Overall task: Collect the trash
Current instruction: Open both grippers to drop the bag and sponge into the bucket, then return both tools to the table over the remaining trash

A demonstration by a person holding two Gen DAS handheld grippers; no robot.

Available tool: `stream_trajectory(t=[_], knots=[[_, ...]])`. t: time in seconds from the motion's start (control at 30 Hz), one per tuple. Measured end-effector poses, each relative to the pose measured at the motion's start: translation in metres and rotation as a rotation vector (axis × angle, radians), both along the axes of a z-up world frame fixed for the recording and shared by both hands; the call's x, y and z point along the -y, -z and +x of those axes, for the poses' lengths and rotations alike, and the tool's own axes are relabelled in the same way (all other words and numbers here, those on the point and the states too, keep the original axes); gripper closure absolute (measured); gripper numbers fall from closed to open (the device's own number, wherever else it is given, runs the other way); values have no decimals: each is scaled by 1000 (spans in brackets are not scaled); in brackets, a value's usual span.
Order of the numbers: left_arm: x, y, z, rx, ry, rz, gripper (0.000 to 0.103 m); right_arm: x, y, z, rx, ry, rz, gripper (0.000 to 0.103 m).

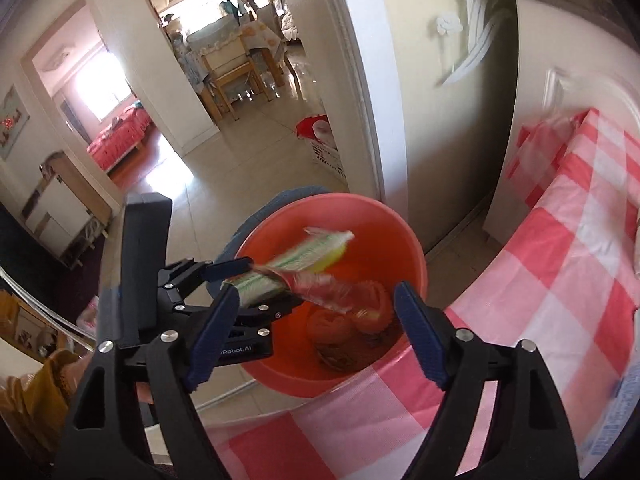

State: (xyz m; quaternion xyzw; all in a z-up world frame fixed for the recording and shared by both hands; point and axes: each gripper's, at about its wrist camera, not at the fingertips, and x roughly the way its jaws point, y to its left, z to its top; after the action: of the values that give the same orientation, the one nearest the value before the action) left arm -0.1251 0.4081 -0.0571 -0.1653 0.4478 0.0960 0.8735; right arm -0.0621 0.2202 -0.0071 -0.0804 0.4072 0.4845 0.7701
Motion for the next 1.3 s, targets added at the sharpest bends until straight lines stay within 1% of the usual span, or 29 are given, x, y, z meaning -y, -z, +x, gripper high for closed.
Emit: stream_trajectory(t=[0.03,0.1,0.23,0.33,0.4,0.43,0.63,0.73,1.0,1.17,1.3], knots=[[-2,2,0,-7,-6,6,16,3,0,2,-11,9,13,21],[-3,2,-2,-1,-7,8,16,9,-2,3,-9,35,29,21],[-6,0,-3,5,-30,17,15,32,-13,4,-15,83,95,20],[-6,-6,-3,11,-36,23,15,52,-23,2,11,112,131,20],[-5,-10,-3,17,-37,26,15,64,-30,1,27,133,155,17],[-4,-13,-3,21,-41,28,15,72,-32,0,30,146,169,13],[5,-28,2,49,-45,31,15,113,-41,-5,54,223,219,13],[16,-38,5,69,-24,31,15,125,-41,-9,77,247,221,13],[53,-63,18,113,55,5,15,161,-40,-6,73,290,267,13],[79,-77,31,129,114,-5,15,191,-44,-4,75,339,306,13],[101,-86,41,138,156,4,15,218,-47,-2,77,394,339,13]])
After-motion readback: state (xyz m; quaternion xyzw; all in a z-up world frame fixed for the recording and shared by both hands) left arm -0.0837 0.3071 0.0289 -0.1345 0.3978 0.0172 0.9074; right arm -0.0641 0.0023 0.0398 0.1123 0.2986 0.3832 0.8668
